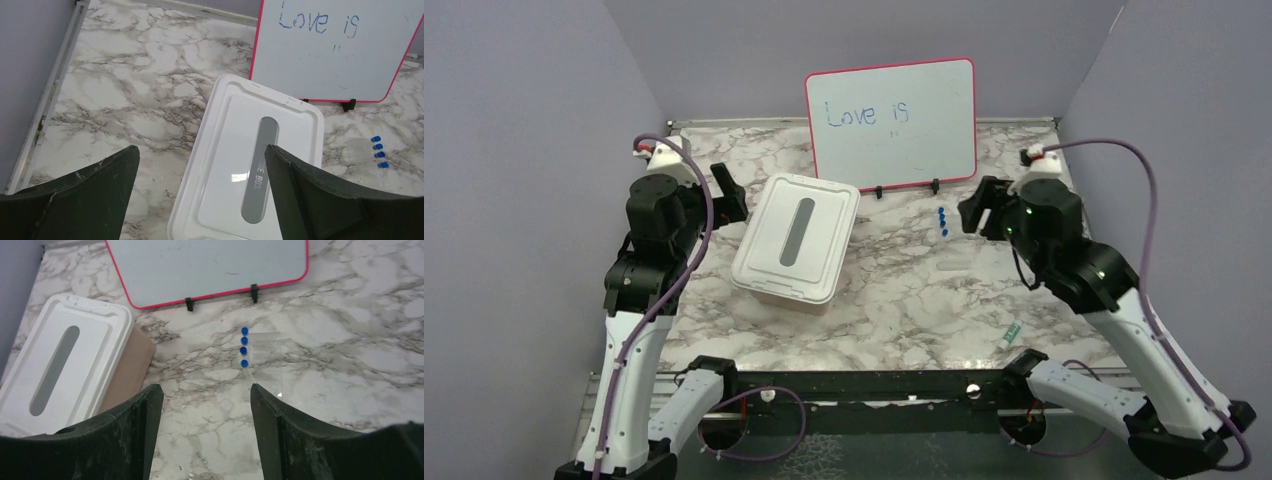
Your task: Organize the chemistry lab equipment
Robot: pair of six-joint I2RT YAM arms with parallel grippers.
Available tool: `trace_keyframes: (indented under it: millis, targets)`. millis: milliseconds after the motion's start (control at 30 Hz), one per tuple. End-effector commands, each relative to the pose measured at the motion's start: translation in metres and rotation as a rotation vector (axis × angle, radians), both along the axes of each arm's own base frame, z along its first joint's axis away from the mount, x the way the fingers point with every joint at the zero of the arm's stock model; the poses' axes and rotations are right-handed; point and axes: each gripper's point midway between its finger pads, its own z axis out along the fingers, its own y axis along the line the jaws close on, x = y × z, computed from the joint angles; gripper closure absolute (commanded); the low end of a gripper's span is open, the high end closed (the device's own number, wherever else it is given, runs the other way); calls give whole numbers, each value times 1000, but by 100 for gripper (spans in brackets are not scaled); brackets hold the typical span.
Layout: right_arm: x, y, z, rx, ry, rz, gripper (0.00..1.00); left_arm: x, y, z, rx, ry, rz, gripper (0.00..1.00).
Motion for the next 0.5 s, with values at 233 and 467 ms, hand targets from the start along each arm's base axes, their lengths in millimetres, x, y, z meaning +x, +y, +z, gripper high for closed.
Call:
trace_keyframes:
  millis: [233, 467]
  targets:
    - [-72, -102, 41, -36, -81, -260, 23, -52, 29, 47, 71, -118, 88, 1]
    - [-78, -105, 55, -1, -128, -249, 18, -65, 32, 52, 73, -136, 94, 1]
